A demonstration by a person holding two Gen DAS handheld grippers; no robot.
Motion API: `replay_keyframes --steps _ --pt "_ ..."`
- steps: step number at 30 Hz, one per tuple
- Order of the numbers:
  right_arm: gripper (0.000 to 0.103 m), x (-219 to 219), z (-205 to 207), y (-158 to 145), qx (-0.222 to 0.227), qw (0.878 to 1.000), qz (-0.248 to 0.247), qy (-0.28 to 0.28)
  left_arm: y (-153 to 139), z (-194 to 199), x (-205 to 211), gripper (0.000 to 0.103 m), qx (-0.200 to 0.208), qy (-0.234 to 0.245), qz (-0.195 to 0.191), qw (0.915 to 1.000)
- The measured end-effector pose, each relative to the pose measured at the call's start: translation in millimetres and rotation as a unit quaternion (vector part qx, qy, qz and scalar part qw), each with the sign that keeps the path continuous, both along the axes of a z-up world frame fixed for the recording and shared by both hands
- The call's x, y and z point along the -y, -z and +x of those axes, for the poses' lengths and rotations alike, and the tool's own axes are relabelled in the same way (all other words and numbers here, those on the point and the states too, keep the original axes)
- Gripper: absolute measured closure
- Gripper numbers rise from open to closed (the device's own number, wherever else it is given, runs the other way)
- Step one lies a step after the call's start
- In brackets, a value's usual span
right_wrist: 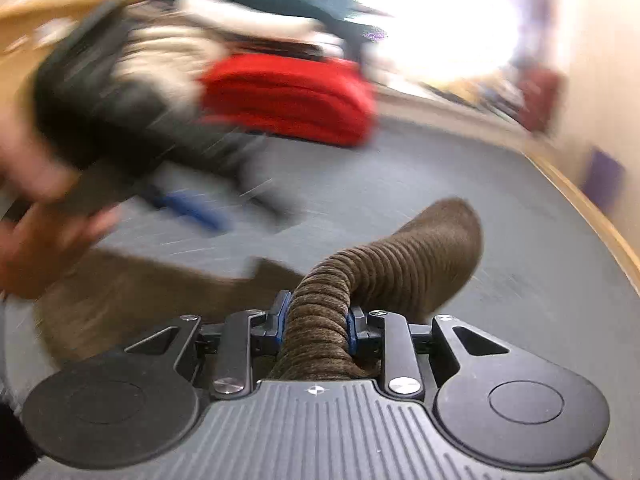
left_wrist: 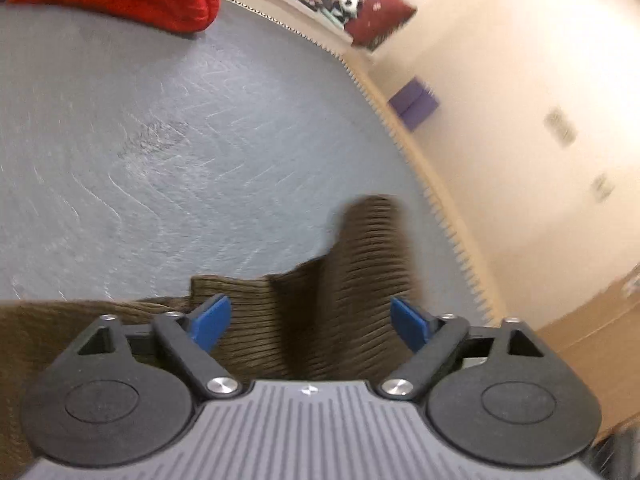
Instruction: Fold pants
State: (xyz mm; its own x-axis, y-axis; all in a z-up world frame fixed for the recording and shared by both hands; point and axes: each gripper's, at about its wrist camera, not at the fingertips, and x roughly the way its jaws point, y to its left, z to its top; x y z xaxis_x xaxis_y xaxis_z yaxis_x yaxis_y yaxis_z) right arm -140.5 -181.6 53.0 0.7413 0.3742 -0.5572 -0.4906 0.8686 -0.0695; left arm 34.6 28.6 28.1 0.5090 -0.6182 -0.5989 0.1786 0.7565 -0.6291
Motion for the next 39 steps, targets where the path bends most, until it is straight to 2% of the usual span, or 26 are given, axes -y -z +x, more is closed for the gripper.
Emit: replay_keyframes --steps 3,4,6,8,9,10,13,15,17,19,20,21,22,23,24,25,26,27,29,30,31,33,35,39 --pt "0.075 -38 -18 0 0.013 0.998 -0.021 -0.058 4 4 -6 0.010 -0.025 0.027 -0.025 0.9990" --pt "0.075 -48 -23 1 0.012 0.997 -0.022 -0.073 6 4 -6 0.010 -0.027 0.031 -0.016 0.9990" --pt "0.076 -66 -29 6 0.008 0.995 -0.038 -0.095 13 5 -8 0.010 -0.043 0.014 0.034 0.9984" --pt "0.076 -79 -29 11 0.000 0.993 -0.051 -0.108 26 7 -11 0.033 -0.072 0.002 0.080 0.9942" --pt "0.075 -86 -30 14 -0.006 0.992 -0.058 -0.115 32 9 -14 0.056 -0.083 -0.004 0.098 0.9917" --pt "0.076 -92 -29 18 -0.009 0.990 -0.071 -0.120 36 9 -17 0.072 -0.087 -0.003 0.105 0.9907" --pt "0.074 -101 -24 24 -0.027 0.988 -0.078 -0.128 36 9 -26 0.081 -0.071 0.010 0.114 0.9909" --pt "0.066 -105 -23 15 -0.041 0.988 -0.060 -0.138 25 2 -37 0.082 -0.052 0.014 0.116 0.9917" --pt "0.061 -100 -16 0 -0.067 0.984 -0.006 -0.162 11 -5 -60 0.083 -0.037 0.003 0.115 0.9926" --pt "0.063 -88 -6 -18 -0.104 0.971 0.079 -0.202 -3 -18 -90 0.083 -0.027 -0.021 0.125 0.9915" --pt "0.062 -82 0 -26 -0.129 0.957 0.129 -0.227 -7 -25 -109 0.083 -0.026 -0.038 0.140 0.9890" --pt "0.056 -72 8 -30 -0.146 0.945 0.168 -0.241 -8 -32 -127 0.082 -0.031 -0.058 0.155 0.9857" --pt "0.051 -67 14 -34 -0.152 0.939 0.195 -0.239 -7 -38 -144 0.082 -0.040 -0.080 0.168 0.9817" --pt "0.043 -64 21 -36 -0.151 0.940 0.209 -0.225 -3 -42 -159 0.081 -0.052 -0.100 0.179 0.9774" --pt "0.040 -63 27 -34 -0.152 0.942 0.213 -0.209 3 -46 -176 0.077 -0.071 -0.121 0.192 0.9713" --pt "0.039 -64 37 -30 -0.158 0.946 0.210 -0.188 8 -49 -186 0.064 -0.087 -0.134 0.207 0.9653" --pt "0.039 -66 53 -22 -0.168 0.951 0.203 -0.161 14 -50 -196 0.057 -0.105 -0.150 0.227 0.9565" --pt "0.037 -66 64 -15 -0.181 0.955 0.196 -0.127 19 -51 -204 0.047 -0.114 -0.162 0.234 0.9518" --pt "0.034 -66 89 9 -0.220 0.959 0.176 -0.039 24 -52 -216 0.030 -0.120 -0.171 0.209 0.9553" --pt "0.034 -65 99 21 -0.244 0.955 0.171 -0.005 29 -51 -218 0.017 -0.129 -0.168 0.194 0.9579" --pt "0.034 -65 108 35 -0.272 0.947 0.170 0.025 32 -50 -217 0.013 -0.133 -0.162 0.191 0.9589" --pt "0.034 -64 119 59 -0.322 0.930 0.164 0.072 41 -48 -209 0.011 -0.140 -0.137 0.195 0.9611" --pt "0.034 -63 124 77 -0.351 0.914 0.178 0.095 52 -47 -203 0.007 -0.149 -0.113 0.198 0.9621" --pt "0.032 -67 130 92 -0.361 0.907 0.183 0.111 84 -44 -198 0.005 -0.172 -0.091 0.179 0.9644"
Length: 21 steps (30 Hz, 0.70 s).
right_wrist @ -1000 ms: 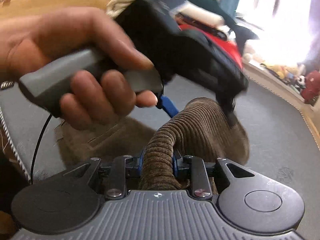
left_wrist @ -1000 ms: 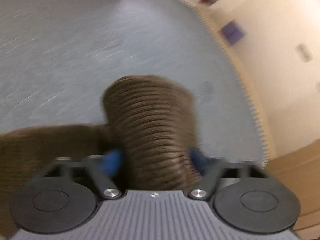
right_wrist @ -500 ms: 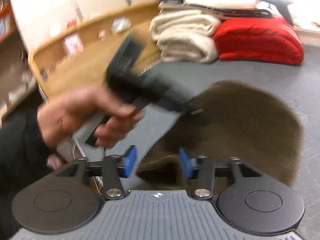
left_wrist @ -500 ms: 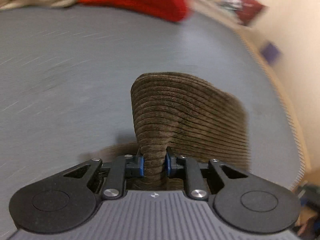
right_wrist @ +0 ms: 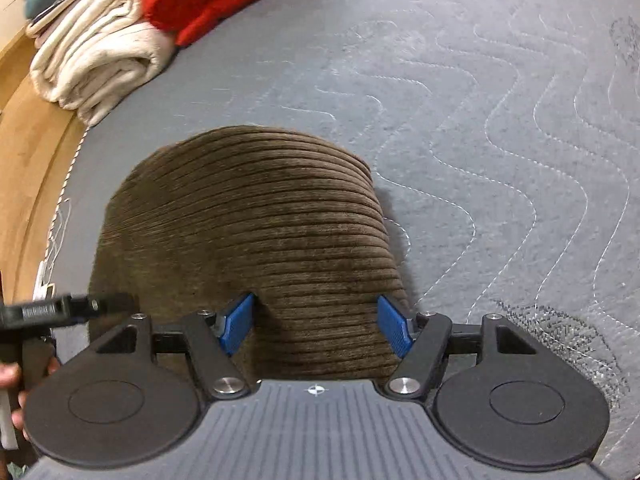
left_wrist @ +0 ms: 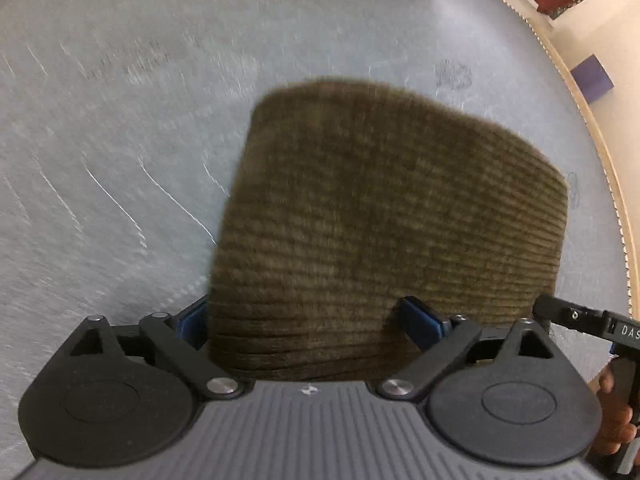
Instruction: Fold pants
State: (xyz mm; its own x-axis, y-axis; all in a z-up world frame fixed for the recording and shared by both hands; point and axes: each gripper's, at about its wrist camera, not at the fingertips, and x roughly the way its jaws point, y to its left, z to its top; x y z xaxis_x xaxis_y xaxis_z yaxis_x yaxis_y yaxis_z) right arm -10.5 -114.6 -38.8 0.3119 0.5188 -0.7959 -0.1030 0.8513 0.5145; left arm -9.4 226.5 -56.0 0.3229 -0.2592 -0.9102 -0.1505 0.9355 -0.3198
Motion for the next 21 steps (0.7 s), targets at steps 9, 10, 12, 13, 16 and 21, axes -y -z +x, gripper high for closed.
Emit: replay_keyframes --steps 9,10,12,13,16,21 --pt "0.028 -8 4 23 0.001 1.000 0.008 -0.013 25 7 8 0.005 -0.001 -0.021 -0.034 0.9992" --pt "0.028 -7 5 23 -0.001 1.000 0.012 -0.013 26 6 10 0.005 0.000 -0.021 -0.032 0.9992" --pt "0.030 -3 7 25 -0.004 1.000 0.022 -0.011 27 9 15 0.005 0.001 -0.021 -0.030 0.9993" --pt "0.031 0 9 26 -0.008 1.000 0.028 -0.008 26 10 21 0.005 0.001 -0.022 -0.029 0.9994" --pt "0.034 6 12 26 -0.015 0.999 0.042 -0.004 24 12 25 0.008 0.008 -0.020 -0.019 0.9996" --pt "0.069 7 4 18 0.028 0.998 0.044 -0.018 3 12 50 0.025 0.023 -0.005 0.011 0.9997"
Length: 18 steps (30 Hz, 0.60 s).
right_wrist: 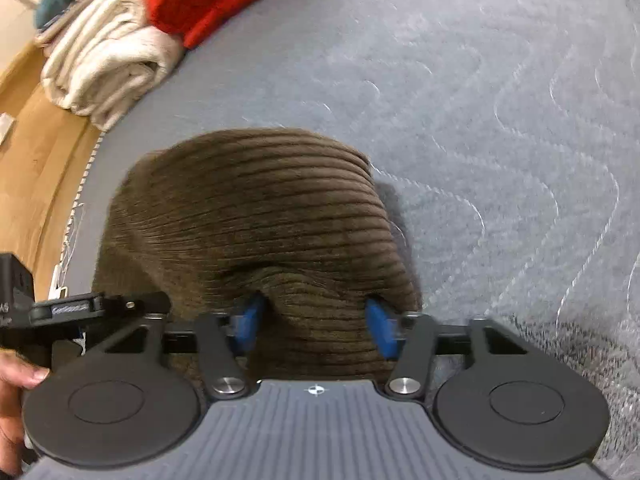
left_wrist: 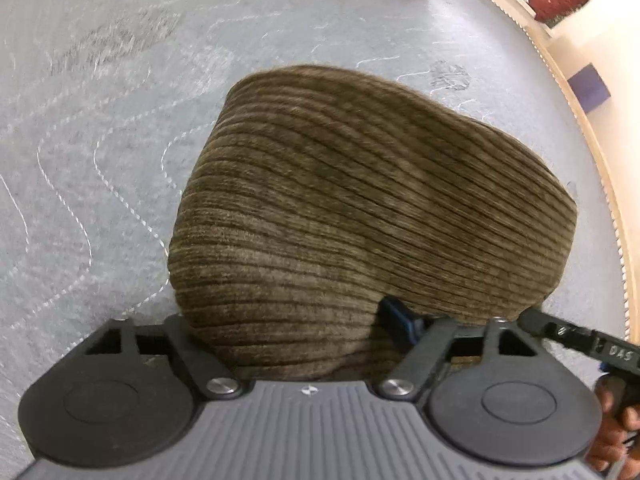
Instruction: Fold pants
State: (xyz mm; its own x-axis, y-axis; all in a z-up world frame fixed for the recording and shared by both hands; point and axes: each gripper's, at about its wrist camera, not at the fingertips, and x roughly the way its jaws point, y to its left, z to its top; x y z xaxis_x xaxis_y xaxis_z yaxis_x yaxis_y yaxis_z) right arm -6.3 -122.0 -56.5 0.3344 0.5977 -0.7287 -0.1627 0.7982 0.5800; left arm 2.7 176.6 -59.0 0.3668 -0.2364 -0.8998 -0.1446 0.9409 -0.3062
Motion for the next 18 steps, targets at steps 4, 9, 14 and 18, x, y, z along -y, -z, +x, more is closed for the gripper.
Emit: replay_keyframes --steps 4,9,14,18 --pt "0.099 13 0 -22 0.050 0.999 0.021 0.006 -18 6 8 0.038 0.015 0.003 0.009 0.9998" --pt "0.103 59 13 -55 0.145 0.987 0.034 0.061 -35 13 27 0.041 0.036 0.023 0.038 0.9984" --pt "0.095 79 31 -32 0.058 0.996 0.034 0.060 -34 14 25 0.029 0.016 0.025 0.045 0.9986" --pt "0.034 59 21 -9 0.008 0.999 0.031 0.026 -35 10 17 0.017 0.007 0.018 0.054 0.9984"
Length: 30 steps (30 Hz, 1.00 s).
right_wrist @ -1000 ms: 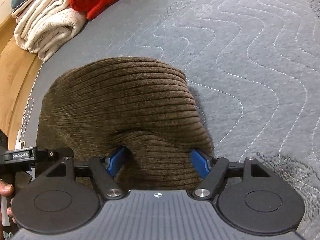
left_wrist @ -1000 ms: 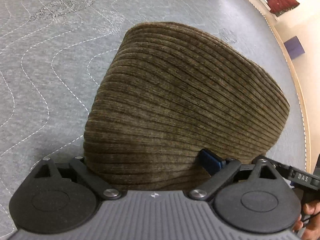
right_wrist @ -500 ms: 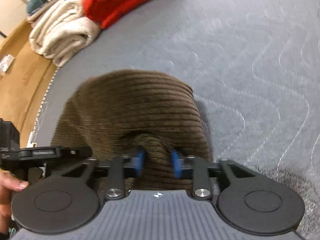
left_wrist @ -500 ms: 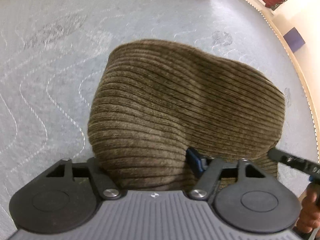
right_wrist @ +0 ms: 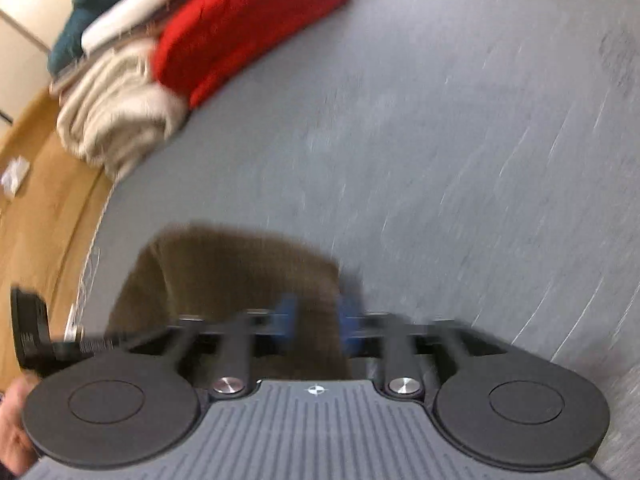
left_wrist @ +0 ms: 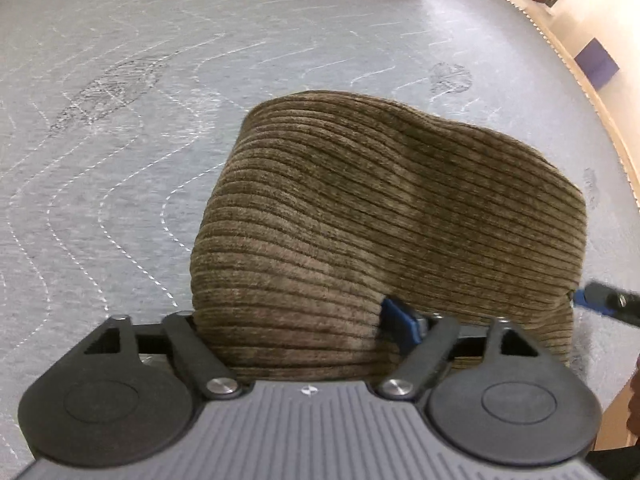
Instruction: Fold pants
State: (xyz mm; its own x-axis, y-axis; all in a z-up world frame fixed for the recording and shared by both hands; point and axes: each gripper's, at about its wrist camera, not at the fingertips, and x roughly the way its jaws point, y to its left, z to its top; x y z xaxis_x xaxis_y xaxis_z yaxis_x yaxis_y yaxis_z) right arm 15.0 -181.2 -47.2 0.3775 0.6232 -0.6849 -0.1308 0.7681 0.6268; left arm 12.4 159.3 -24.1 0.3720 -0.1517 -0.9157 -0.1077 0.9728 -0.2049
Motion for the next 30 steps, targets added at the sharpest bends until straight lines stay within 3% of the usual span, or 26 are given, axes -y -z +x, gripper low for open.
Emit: replay_keyframes --steps 3,7,9,14,16,20,21,25,30 --pt "0.014 -15 -9 6 -0.017 0.999 0.005 -0.042 3 1 3 0.013 -0.001 0.004 -0.001 1.0000" --pt "0.010 -36 -14 13 -0.049 0.995 0.019 -0.084 10 3 -6 0.012 -0.007 -0.009 -0.022 0.9997" --pt "0.004 -45 -18 11 -0.037 0.995 0.007 -0.096 14 2 -9 0.012 -0.008 -0.015 -0.033 0.9993" --pt "0.000 -75 -28 15 -0.014 0.993 -0.049 -0.105 19 -1 -11 0.012 -0.004 -0.017 -0.041 0.9990" --pt "0.006 -79 -31 13 -0.006 0.994 -0.058 -0.091 20 -1 -11 0.015 0.001 -0.016 -0.040 0.9991" --pt "0.047 -71 -32 10 -0.002 0.997 -0.043 -0.058 14 -4 -3 0.028 0.017 -0.006 -0.029 0.9994" --pt "0.054 -71 -33 6 0.005 0.997 -0.039 -0.059 11 -4 0 0.031 0.021 -0.002 -0.022 0.9995" --pt "0.062 -64 -37 -11 0.034 0.998 -0.017 -0.056 -7 -6 6 0.049 0.040 -0.003 -0.025 0.9989" --pt "0.064 -29 -30 -52 0.111 0.993 -0.016 -0.027 -34 -3 31 0.054 0.109 0.006 -0.075 0.9912"
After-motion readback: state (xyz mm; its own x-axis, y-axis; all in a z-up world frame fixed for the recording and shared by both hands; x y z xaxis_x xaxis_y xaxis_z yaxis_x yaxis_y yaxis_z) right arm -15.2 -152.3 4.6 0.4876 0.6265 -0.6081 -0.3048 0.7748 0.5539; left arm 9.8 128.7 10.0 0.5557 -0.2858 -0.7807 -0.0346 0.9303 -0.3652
